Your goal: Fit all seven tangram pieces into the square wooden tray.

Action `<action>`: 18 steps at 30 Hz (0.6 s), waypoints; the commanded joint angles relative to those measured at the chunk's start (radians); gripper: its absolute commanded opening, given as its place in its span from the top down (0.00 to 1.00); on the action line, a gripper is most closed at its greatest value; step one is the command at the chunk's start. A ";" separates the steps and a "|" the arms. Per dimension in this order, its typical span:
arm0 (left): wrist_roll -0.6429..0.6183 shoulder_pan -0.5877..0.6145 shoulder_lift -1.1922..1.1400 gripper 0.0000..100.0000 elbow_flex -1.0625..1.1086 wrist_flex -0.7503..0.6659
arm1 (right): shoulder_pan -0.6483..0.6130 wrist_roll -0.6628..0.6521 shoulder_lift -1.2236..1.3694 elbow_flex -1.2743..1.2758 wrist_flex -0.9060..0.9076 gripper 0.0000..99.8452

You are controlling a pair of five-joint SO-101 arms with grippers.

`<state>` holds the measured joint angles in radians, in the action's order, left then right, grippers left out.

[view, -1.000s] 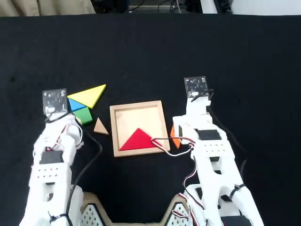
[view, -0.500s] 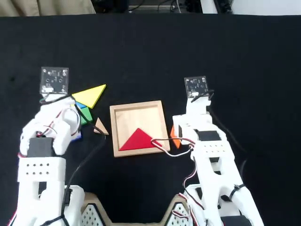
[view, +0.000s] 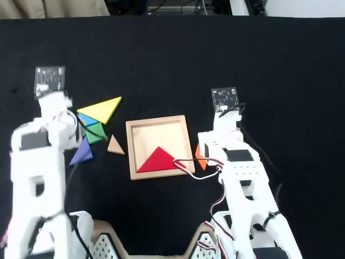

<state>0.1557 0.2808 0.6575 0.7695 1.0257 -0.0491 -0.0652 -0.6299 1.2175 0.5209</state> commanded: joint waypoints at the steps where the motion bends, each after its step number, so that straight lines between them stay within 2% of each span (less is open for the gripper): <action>1: 0.035 0.022 -0.229 0.82 -0.317 0.141 | -0.015 -0.003 -0.019 -0.004 -0.017 0.99; 4: 0.132 -0.012 -0.367 0.82 -0.452 0.149 | -0.015 -0.003 -0.019 -0.002 -0.017 0.99; 8: 0.425 -0.116 -0.512 0.81 -0.567 0.149 | -0.015 -0.003 -0.019 -0.002 -0.017 0.99; 14: 0.463 -0.216 -0.663 0.81 -0.656 0.146 | -0.015 -0.005 -0.019 0.007 -0.018 0.99; 18: 0.491 -0.206 -0.795 0.81 -0.656 0.002 | -0.015 -0.005 -0.019 0.005 -0.018 0.99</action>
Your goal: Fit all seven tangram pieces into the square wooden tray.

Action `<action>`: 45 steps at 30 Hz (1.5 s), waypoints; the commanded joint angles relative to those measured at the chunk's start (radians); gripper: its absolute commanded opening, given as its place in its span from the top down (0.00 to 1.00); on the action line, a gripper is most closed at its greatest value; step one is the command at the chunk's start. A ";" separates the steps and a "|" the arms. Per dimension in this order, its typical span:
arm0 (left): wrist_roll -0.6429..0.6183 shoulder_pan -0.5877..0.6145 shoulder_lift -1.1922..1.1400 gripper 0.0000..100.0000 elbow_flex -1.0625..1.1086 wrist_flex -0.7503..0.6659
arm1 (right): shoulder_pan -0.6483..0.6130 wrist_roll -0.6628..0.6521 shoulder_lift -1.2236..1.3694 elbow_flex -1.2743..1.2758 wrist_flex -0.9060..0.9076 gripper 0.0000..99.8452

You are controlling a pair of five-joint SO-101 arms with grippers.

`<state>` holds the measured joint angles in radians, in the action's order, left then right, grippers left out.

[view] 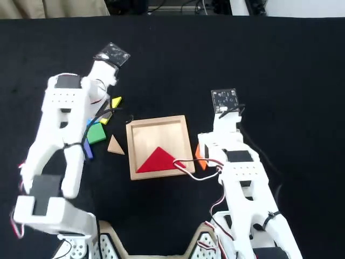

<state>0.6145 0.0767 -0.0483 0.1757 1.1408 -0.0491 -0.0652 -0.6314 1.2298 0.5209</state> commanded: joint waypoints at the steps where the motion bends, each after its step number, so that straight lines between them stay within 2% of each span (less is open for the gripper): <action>1: 0.057 0.001 -0.115 0.81 -0.068 -0.126 | -0.015 -0.005 -0.018 -0.007 -0.021 0.99; 3: 0.155 0.001 -0.170 0.78 -0.101 -0.115 | -0.015 -0.005 -0.018 -0.001 -0.051 0.99; 5: 0.279 0.002 -0.196 0.74 -0.148 -0.040 | -0.015 -0.005 -0.018 0.002 -0.060 0.99; 9: 0.457 0.024 -0.247 0.73 -0.294 0.110 | -0.015 -0.005 -0.018 0.005 -0.060 0.99; 14: 0.516 0.053 -0.371 0.73 -0.498 0.133 | -0.015 -0.061 -0.018 0.012 -0.063 0.99; 19: 0.615 0.051 -0.542 0.73 -0.608 0.137 | -0.049 -0.077 -0.018 0.016 -0.061 0.99; 25: 0.632 0.044 -0.652 0.70 -0.763 0.299 | -0.052 -0.095 -0.018 0.018 -0.066 0.99; 34: 0.626 0.065 -0.856 0.69 -0.934 0.285 | -0.052 -0.095 -0.018 0.019 -0.066 0.99; 45: 0.634 0.048 -0.971 0.70 -0.981 0.282 | -0.052 -0.095 -0.018 0.019 -0.066 0.99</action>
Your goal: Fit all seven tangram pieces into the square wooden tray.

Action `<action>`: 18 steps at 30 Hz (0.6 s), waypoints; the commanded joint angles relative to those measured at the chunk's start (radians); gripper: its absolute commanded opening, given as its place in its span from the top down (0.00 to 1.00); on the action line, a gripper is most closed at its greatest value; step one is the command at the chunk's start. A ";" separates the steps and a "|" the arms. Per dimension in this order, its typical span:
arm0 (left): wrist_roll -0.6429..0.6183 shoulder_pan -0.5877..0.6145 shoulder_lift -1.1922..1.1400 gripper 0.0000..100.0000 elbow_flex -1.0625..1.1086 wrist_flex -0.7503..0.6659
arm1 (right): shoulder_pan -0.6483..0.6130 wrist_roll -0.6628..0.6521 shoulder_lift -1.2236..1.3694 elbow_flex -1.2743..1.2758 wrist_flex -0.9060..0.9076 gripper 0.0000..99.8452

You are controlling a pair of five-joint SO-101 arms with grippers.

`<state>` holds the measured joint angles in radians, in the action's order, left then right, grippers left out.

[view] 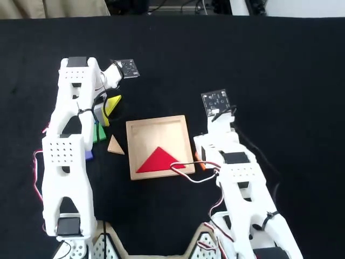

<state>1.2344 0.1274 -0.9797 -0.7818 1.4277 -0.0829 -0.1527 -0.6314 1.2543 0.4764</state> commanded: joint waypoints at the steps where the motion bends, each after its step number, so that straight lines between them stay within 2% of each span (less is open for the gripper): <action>1: 0.014 -0.002 -0.046 0.70 -0.024 -0.003 | -0.018 -0.008 -0.018 -0.005 -0.021 0.99; 9: 0.015 -0.004 -0.044 0.87 -0.024 0.051 | -0.018 -0.008 -0.018 -0.007 -0.023 0.99; 18: 0.006 -0.036 -0.041 0.88 -0.024 0.064 | -0.018 -0.008 -0.018 -0.005 -0.023 0.99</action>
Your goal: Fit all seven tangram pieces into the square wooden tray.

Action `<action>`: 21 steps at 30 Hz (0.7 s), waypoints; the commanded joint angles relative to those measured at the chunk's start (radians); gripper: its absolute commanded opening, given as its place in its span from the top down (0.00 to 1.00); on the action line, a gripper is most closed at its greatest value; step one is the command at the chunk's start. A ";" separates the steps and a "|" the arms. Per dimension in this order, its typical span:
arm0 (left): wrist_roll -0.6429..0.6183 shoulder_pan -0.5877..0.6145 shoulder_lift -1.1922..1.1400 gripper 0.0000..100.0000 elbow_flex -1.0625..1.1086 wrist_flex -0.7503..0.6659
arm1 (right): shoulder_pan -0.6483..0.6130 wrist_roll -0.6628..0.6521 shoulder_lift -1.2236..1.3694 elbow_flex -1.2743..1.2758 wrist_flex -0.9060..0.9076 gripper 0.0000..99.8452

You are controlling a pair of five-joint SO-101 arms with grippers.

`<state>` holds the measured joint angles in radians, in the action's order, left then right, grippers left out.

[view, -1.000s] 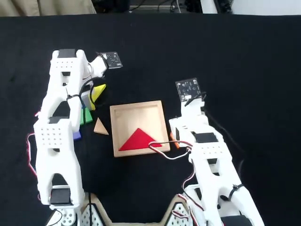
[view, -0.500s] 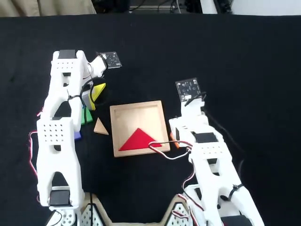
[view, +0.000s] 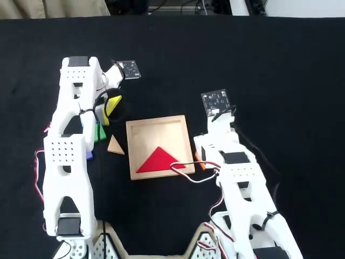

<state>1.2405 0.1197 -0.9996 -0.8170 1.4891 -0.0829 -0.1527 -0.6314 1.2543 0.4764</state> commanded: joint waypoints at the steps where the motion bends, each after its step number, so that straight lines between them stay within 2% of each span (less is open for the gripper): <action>1: -0.002 -0.031 -0.009 0.88 0.010 0.020 | -0.018 -0.008 -0.018 -0.005 -0.023 0.99; 7: 0.000 -0.051 0.115 0.88 -0.053 0.207 | -0.018 -0.008 -0.019 -0.007 -0.023 0.99; 10: -0.002 -0.053 0.155 0.93 -0.074 0.258 | -0.018 -0.008 -0.021 -0.005 -0.023 0.99; 14: -0.101 -0.041 0.203 0.94 -0.087 0.269 | -0.018 -0.008 -0.022 -0.005 -0.023 0.99; 21: -0.157 -0.050 0.230 0.95 -0.087 0.270 | -0.018 -0.008 -0.022 -0.004 -0.023 0.99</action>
<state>1.1362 0.0798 -0.8462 -0.8539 1.7423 -0.0829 -0.1527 -0.6314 1.2543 0.4764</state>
